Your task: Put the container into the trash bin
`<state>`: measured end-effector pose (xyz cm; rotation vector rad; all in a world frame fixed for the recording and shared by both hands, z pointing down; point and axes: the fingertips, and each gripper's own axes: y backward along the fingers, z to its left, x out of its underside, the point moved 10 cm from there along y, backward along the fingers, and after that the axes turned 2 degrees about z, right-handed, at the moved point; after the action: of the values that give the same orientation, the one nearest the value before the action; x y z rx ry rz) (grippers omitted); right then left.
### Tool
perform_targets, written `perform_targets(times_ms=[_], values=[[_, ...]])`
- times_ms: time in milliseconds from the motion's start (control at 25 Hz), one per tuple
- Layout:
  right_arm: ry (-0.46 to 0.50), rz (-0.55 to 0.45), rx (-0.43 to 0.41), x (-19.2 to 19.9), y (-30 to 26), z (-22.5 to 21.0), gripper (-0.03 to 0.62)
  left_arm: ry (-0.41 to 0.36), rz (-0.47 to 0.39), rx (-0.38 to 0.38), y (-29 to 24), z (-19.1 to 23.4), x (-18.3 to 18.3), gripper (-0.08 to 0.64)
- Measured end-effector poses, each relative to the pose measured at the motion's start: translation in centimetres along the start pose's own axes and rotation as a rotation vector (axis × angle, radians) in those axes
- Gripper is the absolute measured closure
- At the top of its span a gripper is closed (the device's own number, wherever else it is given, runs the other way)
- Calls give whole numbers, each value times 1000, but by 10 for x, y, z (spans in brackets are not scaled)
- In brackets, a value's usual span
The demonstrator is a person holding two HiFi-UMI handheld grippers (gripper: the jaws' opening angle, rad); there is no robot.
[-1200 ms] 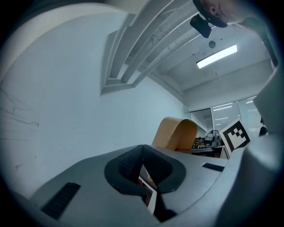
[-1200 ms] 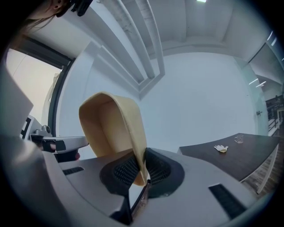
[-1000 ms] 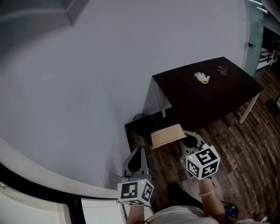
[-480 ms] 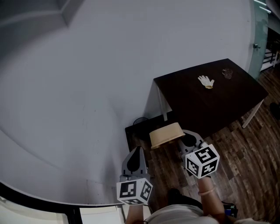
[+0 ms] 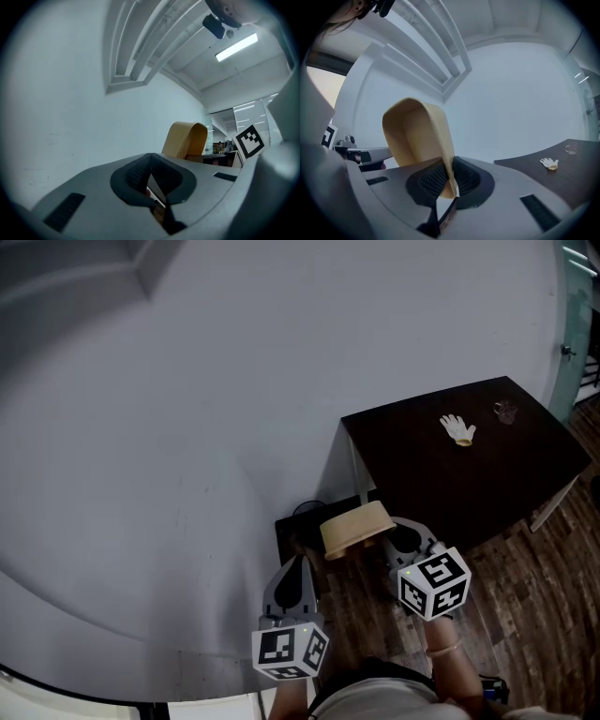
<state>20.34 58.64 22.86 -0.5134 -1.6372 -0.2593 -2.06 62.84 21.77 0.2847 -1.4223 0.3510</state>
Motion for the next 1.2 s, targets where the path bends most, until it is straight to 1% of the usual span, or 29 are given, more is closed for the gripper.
perform_targets(times_ms=[280,680,920,1200], values=[[-12,6,-18,-2,-35,-22,561,-13,7,-21,-34,11,2,540],[-23,13,-15,-3,-93,-43,565,-14,7,-27,-84,45,5,540],[-19,27,-10,-9,-140,-53,565,6,11,-25,-125,76,2,540],[-19,36,11,-21,-197,-63,568,17,12,-2,-176,117,-6,540]])
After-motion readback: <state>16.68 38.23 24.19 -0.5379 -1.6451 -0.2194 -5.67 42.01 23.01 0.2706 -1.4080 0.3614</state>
